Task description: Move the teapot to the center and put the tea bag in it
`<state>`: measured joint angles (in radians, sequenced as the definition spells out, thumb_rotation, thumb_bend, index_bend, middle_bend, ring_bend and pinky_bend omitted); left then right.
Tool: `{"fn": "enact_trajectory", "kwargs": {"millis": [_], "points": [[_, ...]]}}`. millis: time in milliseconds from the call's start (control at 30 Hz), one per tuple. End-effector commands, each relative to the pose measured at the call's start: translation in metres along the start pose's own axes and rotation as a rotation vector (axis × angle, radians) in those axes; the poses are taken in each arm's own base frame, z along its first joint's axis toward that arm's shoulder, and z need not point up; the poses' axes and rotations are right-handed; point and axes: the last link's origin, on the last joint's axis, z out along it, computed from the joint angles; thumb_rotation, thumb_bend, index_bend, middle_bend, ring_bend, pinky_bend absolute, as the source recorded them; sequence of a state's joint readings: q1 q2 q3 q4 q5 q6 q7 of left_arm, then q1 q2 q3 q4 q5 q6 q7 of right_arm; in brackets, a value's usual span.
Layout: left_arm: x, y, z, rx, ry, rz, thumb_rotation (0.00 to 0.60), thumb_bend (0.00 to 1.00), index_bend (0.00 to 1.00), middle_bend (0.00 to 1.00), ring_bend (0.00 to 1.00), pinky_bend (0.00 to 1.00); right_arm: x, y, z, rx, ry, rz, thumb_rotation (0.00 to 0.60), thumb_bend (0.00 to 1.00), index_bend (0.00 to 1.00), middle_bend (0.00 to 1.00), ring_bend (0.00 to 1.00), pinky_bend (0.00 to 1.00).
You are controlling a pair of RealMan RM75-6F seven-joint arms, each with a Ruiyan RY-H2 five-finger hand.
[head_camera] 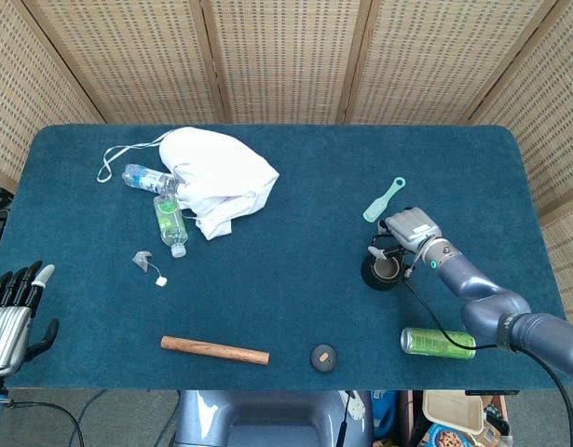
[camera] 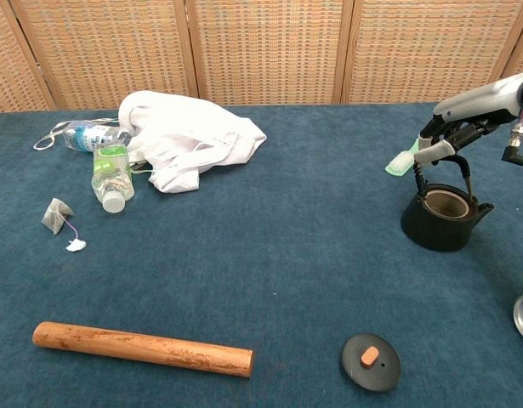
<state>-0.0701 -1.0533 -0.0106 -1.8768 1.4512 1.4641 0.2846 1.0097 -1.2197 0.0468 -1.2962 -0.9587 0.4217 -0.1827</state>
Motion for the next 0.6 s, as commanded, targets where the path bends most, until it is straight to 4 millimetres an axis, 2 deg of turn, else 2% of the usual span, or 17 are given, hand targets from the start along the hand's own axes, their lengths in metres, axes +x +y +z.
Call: {"fn": "enact_trajectory", "kwargs": {"millis": [33, 367, 600], "points": [[0.000, 0.001, 0.000, -0.003, -0.001, -0.002, 0.600, 0.46, 0.04, 0.00, 0.04, 0.00, 0.005, 0.000, -0.011, 0.010, 0.020, 0.008, 0.107, 0.51, 0.39, 0.41, 0.39, 0.24], [0.001, 0.003, 0.002, -0.015, 0.001, -0.003, 0.600, 0.46, 0.04, 0.00, 0.04, 0.00, 0.007, 0.001, -0.039, 0.028, 0.033, -0.006, 0.105, 0.51, 0.40, 0.43, 0.39, 0.24], [0.001, 0.005, 0.004, -0.026, 0.000, -0.005, 0.600, 0.46, 0.04, 0.00, 0.04, 0.00, -0.001, 0.001, -0.063, 0.039, 0.023, -0.008, 0.107, 0.51, 0.40, 0.43, 0.39, 0.24]]}}
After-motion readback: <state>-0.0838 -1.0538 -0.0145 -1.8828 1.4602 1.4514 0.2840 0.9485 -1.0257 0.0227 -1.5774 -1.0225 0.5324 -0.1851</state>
